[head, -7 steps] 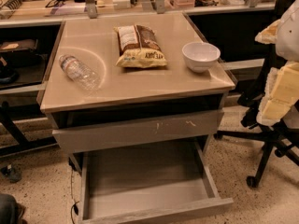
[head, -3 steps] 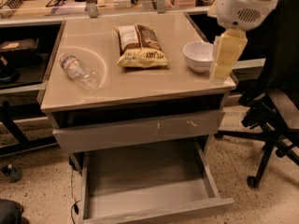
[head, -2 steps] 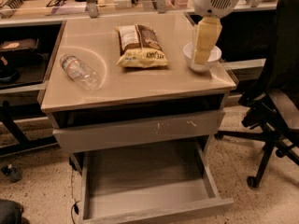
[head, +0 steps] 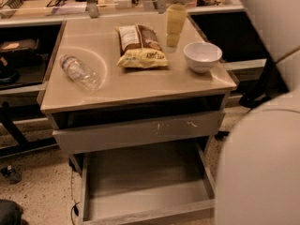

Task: Place brown chip bag into middle drawer

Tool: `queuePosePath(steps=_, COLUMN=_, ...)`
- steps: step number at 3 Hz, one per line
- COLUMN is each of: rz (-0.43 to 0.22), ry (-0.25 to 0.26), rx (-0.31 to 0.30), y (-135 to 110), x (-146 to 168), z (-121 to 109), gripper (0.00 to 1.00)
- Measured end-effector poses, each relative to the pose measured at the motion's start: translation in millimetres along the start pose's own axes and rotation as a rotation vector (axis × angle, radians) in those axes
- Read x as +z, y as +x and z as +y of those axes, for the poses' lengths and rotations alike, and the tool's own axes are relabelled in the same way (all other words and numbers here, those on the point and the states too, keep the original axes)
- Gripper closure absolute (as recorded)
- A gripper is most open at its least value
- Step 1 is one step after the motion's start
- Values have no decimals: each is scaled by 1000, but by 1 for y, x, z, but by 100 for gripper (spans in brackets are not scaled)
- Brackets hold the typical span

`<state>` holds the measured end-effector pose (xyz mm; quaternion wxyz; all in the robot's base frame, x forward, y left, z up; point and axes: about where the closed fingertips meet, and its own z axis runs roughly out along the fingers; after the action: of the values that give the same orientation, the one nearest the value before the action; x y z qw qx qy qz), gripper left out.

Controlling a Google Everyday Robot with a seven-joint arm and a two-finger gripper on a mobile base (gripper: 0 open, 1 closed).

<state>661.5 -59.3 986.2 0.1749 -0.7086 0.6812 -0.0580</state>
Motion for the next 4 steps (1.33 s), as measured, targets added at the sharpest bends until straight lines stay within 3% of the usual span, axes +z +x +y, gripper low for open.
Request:
queuePosePath(steps=2, rz=-26, ry=50, rx=-2, y=-3, x=7, z=-18, gripper=0)
queuePosePath(steps=4, rz=23, ry=38, rx=-4, y=11, x=67, z=-62, gripper=0)
